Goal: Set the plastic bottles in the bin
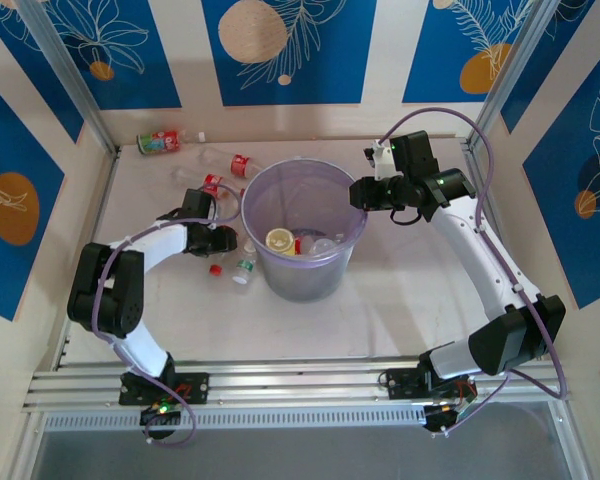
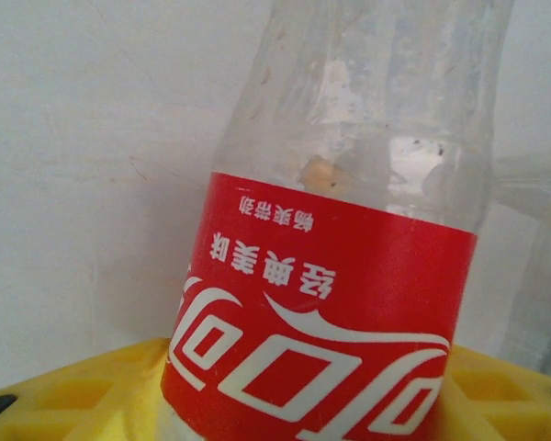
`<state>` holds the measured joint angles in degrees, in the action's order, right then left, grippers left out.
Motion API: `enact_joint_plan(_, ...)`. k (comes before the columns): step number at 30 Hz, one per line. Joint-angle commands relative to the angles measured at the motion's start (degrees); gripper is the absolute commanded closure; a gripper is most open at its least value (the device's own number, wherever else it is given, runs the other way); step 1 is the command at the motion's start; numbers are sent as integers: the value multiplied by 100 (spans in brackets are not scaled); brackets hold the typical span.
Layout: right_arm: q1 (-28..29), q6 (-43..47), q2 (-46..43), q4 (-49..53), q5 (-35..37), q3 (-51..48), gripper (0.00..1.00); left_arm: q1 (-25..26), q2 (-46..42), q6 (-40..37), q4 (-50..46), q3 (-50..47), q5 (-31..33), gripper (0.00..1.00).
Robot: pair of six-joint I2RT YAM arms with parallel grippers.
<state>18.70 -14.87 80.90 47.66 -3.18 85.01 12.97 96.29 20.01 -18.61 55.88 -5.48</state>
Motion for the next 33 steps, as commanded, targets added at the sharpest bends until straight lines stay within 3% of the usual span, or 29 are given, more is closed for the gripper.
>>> enact_joint_plan(1, -5, 81, 30, 121, 2, 152, 76, -13, -94, -23, -356, -28, 19, 47)
enact_joint_plan(15, 50, 54, 66, 44, -51, 164, 76, -14, -2337, -81, -1536, 435, 211, 61)
enact_joint_plan(18, 64, 55, 79, 36, -51, 180, 76, -4, -2811, -89, -1742, 711, 349, 68)
enact_joint_plan(24, 99, 65, 112, 42, -34, 192, 76, 54, -3518, 8, -1190, 1165, -46, 88)
enact_joint_plan(30, 116, 13, 111, 23, -40, 192, 76, 415, -3540, 126, -596, 1778, -585, 100)
enact_joint_plan(33, 147, -15, 133, 10, -43, 208, 76, 772, -3402, 100, -333, 2149, -596, 100)
